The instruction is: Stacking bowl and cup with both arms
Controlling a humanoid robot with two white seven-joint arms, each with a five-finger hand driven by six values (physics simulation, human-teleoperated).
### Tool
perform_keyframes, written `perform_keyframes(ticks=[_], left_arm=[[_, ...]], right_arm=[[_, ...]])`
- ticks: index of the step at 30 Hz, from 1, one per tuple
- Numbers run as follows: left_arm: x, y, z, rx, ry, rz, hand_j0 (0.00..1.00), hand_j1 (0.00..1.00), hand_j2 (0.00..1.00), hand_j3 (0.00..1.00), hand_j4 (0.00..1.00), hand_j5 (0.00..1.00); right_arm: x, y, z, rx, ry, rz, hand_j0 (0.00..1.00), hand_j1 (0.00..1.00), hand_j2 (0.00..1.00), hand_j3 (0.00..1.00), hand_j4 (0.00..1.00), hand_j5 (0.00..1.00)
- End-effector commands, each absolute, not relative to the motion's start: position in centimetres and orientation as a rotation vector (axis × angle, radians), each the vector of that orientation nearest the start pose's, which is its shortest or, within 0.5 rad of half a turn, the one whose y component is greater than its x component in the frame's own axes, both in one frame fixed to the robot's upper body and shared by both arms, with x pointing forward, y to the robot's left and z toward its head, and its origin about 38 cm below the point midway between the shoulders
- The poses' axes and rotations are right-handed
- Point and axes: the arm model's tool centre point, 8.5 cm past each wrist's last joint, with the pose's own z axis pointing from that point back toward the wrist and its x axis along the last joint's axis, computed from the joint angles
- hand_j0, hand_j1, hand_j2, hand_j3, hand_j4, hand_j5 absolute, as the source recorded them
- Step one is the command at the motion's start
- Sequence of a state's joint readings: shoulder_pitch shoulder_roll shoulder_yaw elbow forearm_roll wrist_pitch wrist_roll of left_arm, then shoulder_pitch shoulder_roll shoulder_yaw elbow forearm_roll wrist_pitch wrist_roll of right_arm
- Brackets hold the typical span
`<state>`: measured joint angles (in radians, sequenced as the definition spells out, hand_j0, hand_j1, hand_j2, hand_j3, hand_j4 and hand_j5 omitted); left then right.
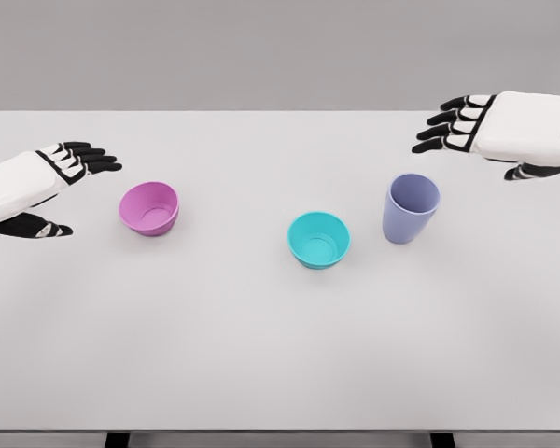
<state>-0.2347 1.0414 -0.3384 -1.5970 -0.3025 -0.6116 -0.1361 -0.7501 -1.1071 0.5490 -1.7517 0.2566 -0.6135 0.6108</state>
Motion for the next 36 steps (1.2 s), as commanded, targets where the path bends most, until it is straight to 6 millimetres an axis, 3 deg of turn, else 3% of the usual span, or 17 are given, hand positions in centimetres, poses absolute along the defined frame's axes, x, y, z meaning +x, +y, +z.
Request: perform_keyframes(ticks=[1, 6, 12, 14, 15, 20, 23, 29, 35, 36], left_arm=[[36.8, 37.9, 22.8, 0.529, -1.666, -1.756, 1.00, 1.00, 1.00, 1.00, 1.00, 1.00], [36.9, 38.4, 22.9, 0.517, -1.574, -1.818, 1.00, 1.00, 1.00, 1.00, 1.00, 1.00], [37.0, 39.8, 24.4, 0.473, -1.318, -1.974, 1.00, 1.00, 1.00, 1.00, 1.00, 1.00], [37.2, 40.1, 25.8, 0.507, -1.357, -1.952, 1.00, 1.00, 1.00, 1.00, 1.00, 1.00], [37.2, 39.3, 26.7, 0.504, -1.403, -1.955, 1.00, 1.00, 1.00, 1.00, 1.00, 1.00], [37.0, 35.7, 27.7, 0.477, -1.470, -2.052, 1.00, 1.00, 1.00, 1.00, 1.00, 1.00], [38.7, 32.9, 27.5, 0.449, -1.412, -2.089, 1.00, 1.00, 1.00, 1.00, 1.00, 1.00], [40.6, 30.6, 25.3, 0.403, -1.255, -2.011, 1.00, 1.00, 1.00, 1.00, 1.00, 1.00], [41.6, 28.9, 24.7, 0.382, -1.179, -2.032, 1.00, 1.00, 1.00, 1.00, 1.00, 1.00], [41.6, 28.6, 24.5, 0.375, -1.167, -2.048, 1.00, 1.00, 1.00, 1.00, 1.00, 1.00]], right_arm=[[38.5, -31.9, 34.7, 0.767, 1.805, -2.887, 1.00, 1.00, 1.00, 1.00, 1.00, 1.00], [38.7, -30.1, 34.3, 0.653, 1.932, -2.819, 1.00, 1.00, 1.00, 1.00, 1.00, 1.00], [38.6, -30.8, 35.7, 0.719, 1.936, -2.794, 1.00, 1.00, 1.00, 1.00, 1.00, 1.00], [38.6, -31.0, 36.0, 0.738, 1.931, -2.792, 1.00, 1.00, 1.00, 1.00, 1.00, 1.00], [38.5, -31.5, 37.0, 0.782, 1.937, -2.771, 1.00, 1.00, 1.00, 1.00, 1.00, 1.00], [38.0, -33.4, 37.4, 0.845, 1.862, -2.839, 1.00, 1.00, 1.00, 1.00, 1.00, 1.00], [37.8, -33.9, 37.9, 0.873, 1.853, -2.843, 1.00, 1.00, 1.00, 1.00, 1.00, 1.00], [37.9, -33.6, 37.3, 0.841, 1.867, -2.848, 1.00, 1.00, 1.00, 1.00, 1.00, 1.00], [37.9, -33.4, 37.6, 0.824, 1.912, -2.822, 1.00, 1.00, 1.00, 1.00, 1.00, 1.00], [38.1, -32.4, 37.6, 0.758, 1.994, -2.770, 1.00, 1.00, 1.00, 1.00, 1.00, 1.00]])
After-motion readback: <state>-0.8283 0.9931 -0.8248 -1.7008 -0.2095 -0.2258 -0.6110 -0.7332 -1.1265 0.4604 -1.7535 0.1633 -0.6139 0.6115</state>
